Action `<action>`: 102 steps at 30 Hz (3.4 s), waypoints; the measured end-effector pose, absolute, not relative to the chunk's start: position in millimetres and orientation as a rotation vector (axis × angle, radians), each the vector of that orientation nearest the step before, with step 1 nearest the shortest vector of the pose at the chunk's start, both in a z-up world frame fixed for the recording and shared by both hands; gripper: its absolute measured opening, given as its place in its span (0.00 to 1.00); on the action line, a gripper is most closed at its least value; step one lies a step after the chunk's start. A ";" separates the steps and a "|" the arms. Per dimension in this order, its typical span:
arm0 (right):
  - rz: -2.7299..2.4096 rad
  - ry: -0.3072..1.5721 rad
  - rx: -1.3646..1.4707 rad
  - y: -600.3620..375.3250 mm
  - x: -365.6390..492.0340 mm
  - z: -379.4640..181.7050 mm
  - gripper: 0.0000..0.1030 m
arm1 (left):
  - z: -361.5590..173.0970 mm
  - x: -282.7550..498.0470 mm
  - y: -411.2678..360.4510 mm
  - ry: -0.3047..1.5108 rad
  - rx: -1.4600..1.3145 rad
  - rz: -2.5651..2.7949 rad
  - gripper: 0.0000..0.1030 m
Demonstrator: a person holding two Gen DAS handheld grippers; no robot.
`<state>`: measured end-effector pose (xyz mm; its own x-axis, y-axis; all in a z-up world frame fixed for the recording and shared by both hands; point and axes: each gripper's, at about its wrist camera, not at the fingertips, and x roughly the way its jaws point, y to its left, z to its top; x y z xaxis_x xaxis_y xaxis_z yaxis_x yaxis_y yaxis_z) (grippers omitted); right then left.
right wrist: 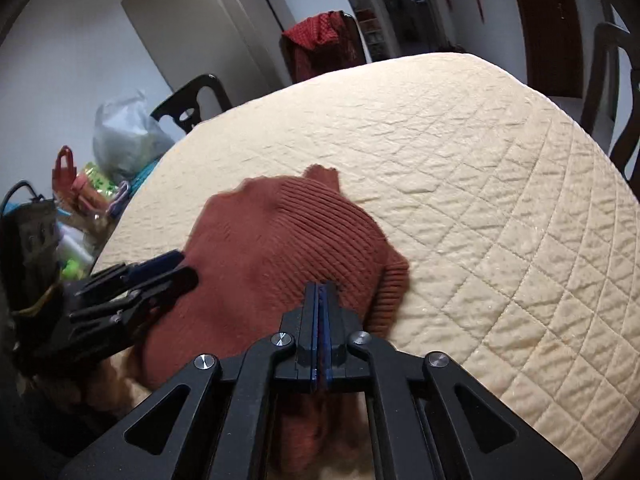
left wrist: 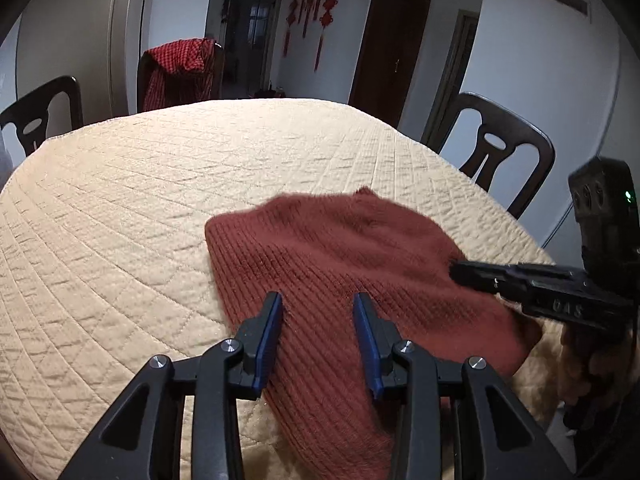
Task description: Fold small clothes
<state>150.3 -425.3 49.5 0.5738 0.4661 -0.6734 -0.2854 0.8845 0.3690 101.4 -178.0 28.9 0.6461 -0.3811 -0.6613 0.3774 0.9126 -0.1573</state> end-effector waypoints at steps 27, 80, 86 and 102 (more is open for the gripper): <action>0.445 0.798 0.095 -418.3 95.8 62.5 0.00 | 28.9 58.8 -154.6 0.750 -0.073 -0.462 0.24; 0.451 0.783 0.115 -408.4 108.6 71.3 0.02 | 36.2 82.9 -161.6 0.778 -0.031 -0.371 0.26; 0.445 0.798 0.145 -410.3 116.4 65.3 0.03 | 37.3 87.1 -159.9 0.776 -0.036 -0.359 0.26; 0.429 0.801 0.160 -406.7 133.6 68.4 0.03 | 36.5 100.0 -157.6 0.764 -0.062 -0.336 0.31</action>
<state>133.6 -406.7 68.4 0.6160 0.4301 -0.6600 -0.3105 0.9025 0.2983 100.0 -157.6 36.5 0.6716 -0.3207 -0.6679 0.2763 0.9449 -0.1758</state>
